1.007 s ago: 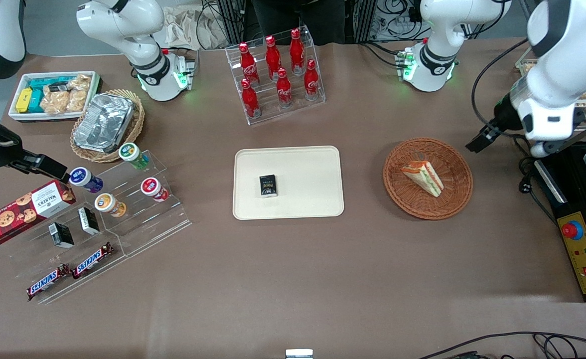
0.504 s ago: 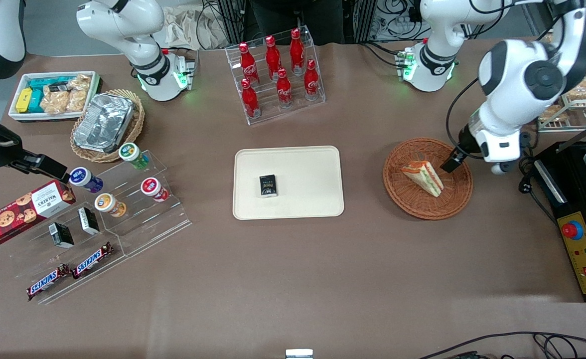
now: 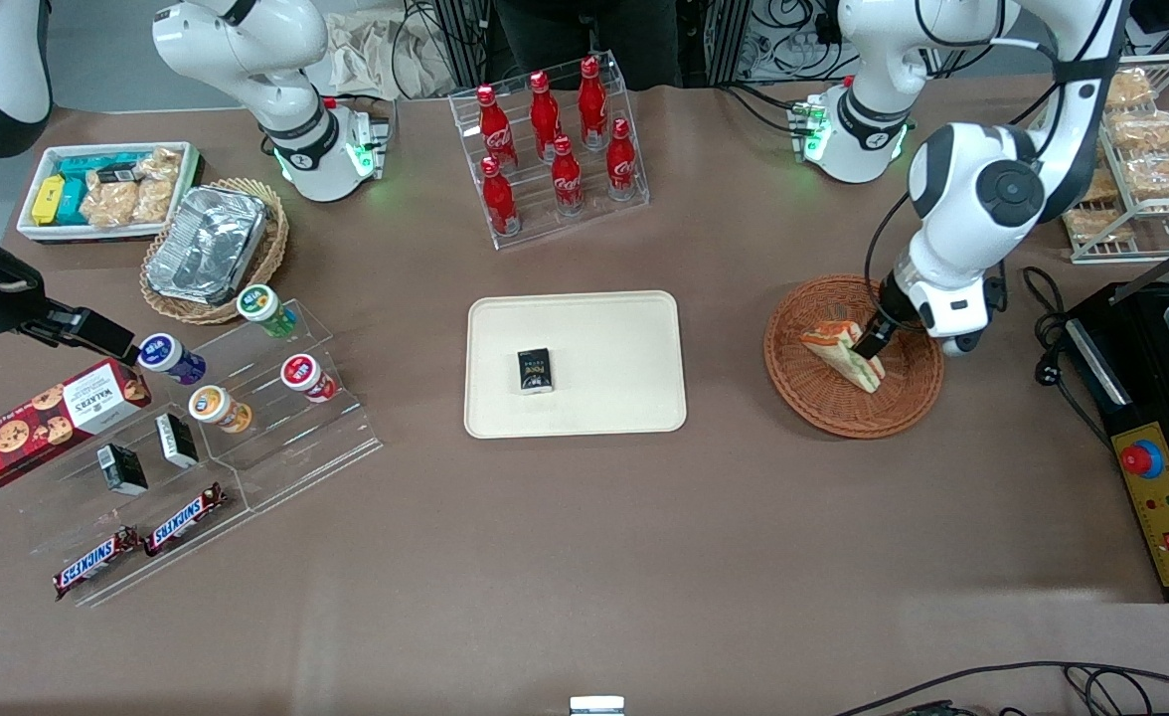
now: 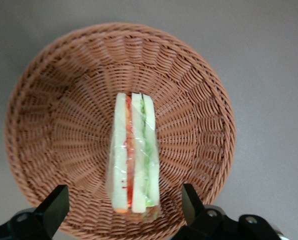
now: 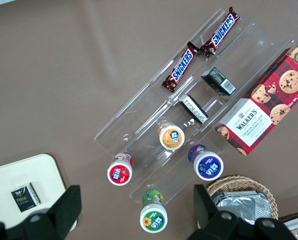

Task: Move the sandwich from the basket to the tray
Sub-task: 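Lower the open left gripper around the sandwich and close it, then lift the gripped sandwich up out of the basket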

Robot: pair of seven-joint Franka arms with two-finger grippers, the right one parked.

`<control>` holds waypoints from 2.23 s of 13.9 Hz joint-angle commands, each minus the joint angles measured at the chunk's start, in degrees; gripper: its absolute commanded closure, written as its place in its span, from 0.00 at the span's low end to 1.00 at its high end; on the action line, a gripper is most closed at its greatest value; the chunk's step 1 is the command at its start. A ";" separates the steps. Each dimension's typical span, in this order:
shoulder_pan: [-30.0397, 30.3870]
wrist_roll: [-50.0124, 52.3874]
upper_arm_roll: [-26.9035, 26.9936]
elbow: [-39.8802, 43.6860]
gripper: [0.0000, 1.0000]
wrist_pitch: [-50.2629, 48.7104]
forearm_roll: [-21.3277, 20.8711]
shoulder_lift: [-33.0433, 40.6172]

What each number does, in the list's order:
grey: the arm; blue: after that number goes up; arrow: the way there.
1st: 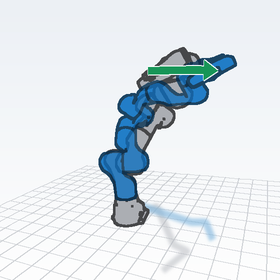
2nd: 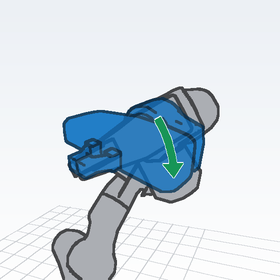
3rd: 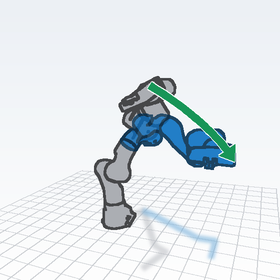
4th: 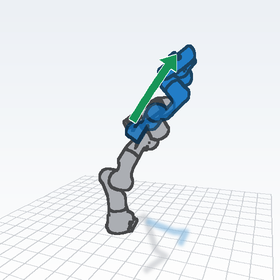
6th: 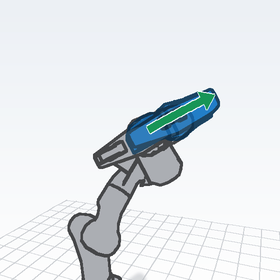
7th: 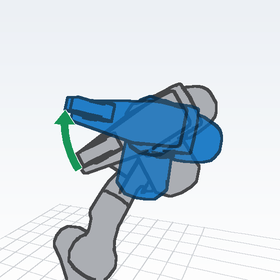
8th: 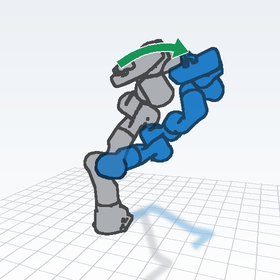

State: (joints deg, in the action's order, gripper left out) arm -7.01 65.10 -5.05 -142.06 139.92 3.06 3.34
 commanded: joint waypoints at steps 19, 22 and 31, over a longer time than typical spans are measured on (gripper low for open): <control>-1.60 2.40 0.13 -2.52 1.00 13.18 -0.51 -8.97; -1.78 1.00 0.04 -2.09 1.00 8.12 -1.82 -4.42; -2.83 -22.18 -1.62 15.73 1.00 -21.07 -3.23 9.13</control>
State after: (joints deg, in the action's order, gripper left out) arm -9.49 47.51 -5.71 -130.60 122.85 -0.25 12.13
